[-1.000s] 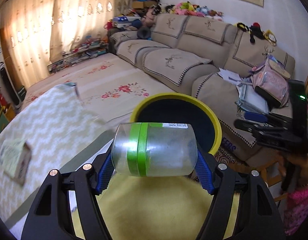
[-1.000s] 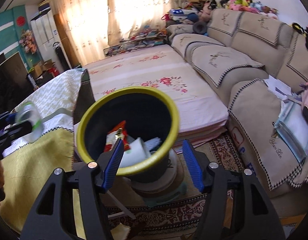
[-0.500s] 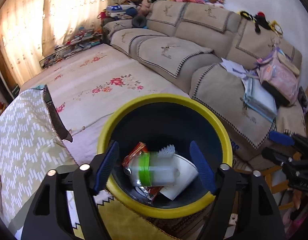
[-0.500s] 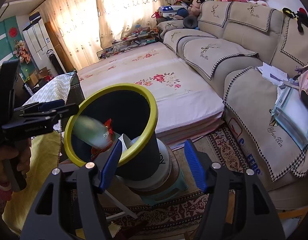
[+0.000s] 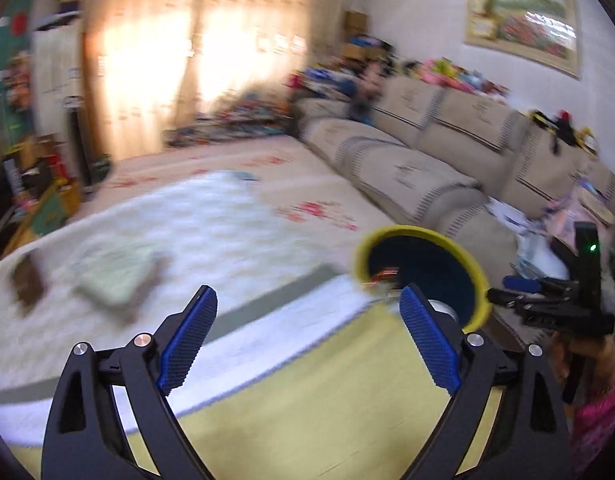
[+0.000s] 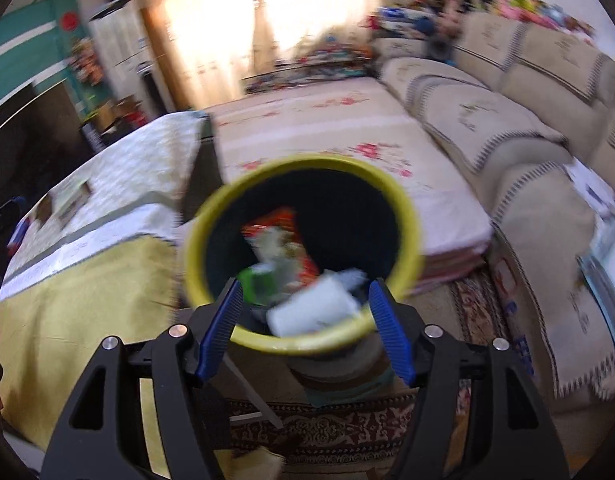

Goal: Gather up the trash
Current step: 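Move the right tool to the white-green box and grasp it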

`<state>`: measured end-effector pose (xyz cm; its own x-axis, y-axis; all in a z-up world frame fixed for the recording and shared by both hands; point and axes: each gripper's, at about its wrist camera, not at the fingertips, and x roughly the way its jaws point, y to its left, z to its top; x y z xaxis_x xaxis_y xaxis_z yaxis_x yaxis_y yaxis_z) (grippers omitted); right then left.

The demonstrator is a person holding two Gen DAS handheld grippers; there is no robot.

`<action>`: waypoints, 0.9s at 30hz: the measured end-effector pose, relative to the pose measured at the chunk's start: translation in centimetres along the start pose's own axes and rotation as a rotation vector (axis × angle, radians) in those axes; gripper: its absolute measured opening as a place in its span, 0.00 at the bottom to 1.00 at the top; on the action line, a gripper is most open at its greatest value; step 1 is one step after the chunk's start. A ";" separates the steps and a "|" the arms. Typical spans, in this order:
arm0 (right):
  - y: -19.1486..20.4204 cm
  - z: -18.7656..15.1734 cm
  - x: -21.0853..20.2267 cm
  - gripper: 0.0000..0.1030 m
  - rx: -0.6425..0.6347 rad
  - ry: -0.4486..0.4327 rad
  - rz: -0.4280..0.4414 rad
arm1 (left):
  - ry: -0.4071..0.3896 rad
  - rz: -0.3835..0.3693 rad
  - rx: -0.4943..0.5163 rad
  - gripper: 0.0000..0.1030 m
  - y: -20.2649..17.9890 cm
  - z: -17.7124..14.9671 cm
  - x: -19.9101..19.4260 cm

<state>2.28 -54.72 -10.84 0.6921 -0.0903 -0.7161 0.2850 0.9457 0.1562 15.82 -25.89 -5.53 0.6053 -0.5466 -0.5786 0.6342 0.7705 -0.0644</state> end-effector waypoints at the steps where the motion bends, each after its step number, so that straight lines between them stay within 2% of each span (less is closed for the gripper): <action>1: 1.5 0.6 0.3 0.61 -0.040 0.000 0.036 | -0.017 0.055 -0.017 0.90 2.1 -0.7 -1.4; 5: 7.5 2.7 1.0 0.67 -0.190 -0.013 0.151 | -0.045 0.224 -0.095 0.90 9.6 -3.3 -4.9; 8: 12.6 4.0 1.8 0.69 -0.304 -0.019 0.264 | -0.058 0.302 -0.168 0.90 14.8 -5.3 -6.7; 11: 17.8 5.1 2.8 0.82 -0.419 -0.023 0.381 | -0.072 0.395 -0.231 0.90 19.2 -6.9 -8.0; 14: 22.7 6.1 4.4 0.90 -0.512 -0.011 0.481 | -0.093 0.453 -0.263 0.90 21.9 -8.2 -8.4; 16: 25.0 6.9 5.9 0.90 -0.548 0.015 0.541 | -0.097 0.476 -0.284 0.90 23.5 -8.9 -8.4; 19: 28.6 8.6 8.8 0.91 -0.597 0.049 0.587 | -0.110 0.468 -0.317 0.90 24.2 -9.2 -8.3; 22: 30.6 10.3 11.4 0.92 -0.599 0.080 0.604 | -0.147 0.453 -0.323 0.93 23.8 -9.2 -8.6; 27: 32.9 12.7 15.8 0.93 -0.572 0.139 0.627 | -0.165 0.447 -0.344 0.93 23.6 -9.3 -9.3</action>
<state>31.01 -29.00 -8.32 0.5123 0.5050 -0.6946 -0.5264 0.8237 0.2106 20.69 0.41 -9.25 0.8625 -0.1671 -0.4776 0.1247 0.9850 -0.1193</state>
